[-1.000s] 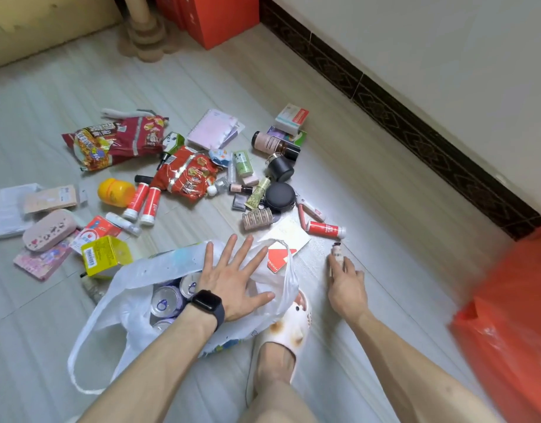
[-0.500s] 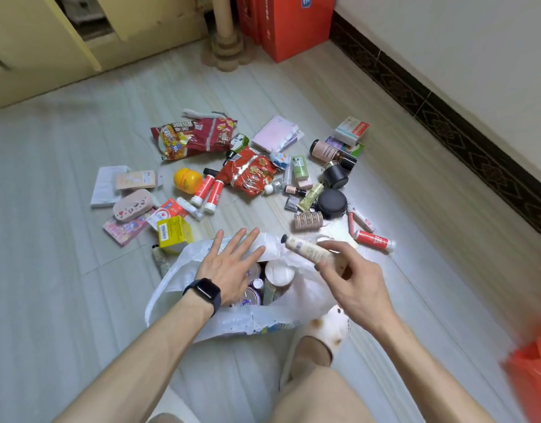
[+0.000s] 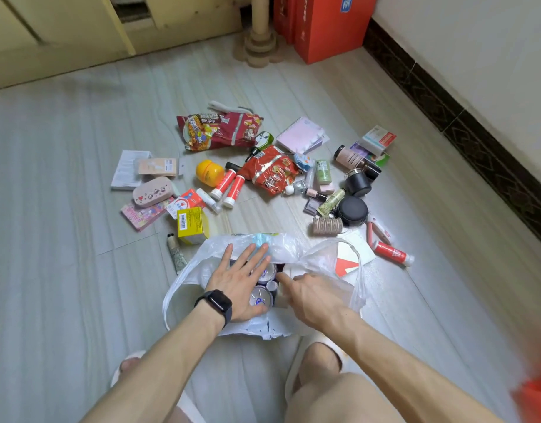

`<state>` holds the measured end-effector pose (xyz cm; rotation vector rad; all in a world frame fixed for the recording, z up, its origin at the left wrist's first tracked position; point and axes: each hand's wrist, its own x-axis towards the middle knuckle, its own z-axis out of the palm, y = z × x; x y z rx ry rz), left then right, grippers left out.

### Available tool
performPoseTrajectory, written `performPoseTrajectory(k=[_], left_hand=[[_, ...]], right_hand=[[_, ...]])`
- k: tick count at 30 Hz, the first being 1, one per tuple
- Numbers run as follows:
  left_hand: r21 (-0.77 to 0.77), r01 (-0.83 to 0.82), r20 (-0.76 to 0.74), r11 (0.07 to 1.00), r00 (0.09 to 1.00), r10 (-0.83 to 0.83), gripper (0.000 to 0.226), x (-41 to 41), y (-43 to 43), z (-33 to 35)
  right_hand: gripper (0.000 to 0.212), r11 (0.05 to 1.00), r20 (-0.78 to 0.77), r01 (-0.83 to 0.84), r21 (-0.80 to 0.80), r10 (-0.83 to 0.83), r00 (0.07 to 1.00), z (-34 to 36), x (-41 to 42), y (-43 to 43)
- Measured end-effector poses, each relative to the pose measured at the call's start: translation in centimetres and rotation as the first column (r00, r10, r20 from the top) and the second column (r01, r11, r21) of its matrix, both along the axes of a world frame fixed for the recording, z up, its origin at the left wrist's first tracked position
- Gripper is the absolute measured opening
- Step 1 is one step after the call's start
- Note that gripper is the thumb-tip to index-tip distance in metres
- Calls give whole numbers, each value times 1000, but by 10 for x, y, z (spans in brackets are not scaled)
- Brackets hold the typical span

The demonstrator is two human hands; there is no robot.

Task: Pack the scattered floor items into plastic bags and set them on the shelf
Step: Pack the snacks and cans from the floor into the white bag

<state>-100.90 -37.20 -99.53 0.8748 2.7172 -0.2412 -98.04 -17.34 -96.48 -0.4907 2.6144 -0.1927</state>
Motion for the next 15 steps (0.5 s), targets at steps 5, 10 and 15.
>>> performPoseTrajectory(k=[5, 10, 15], left_hand=[[52, -26, -14, 998, 1000, 26, 106, -7, 4, -2], [139, 18, -103, 990, 995, -4, 82, -26, 10, -4], [149, 31, -101, 988, 995, -16, 75, -30, 13, -11]], right_hand=[[28, 844, 67, 316, -434, -320, 945, 6, 3, 14], [3, -117, 379, 650, -751, -883, 278, 23, -13, 71], [58, -110, 435, 940, -324, -899, 44, -50, -37, 119]])
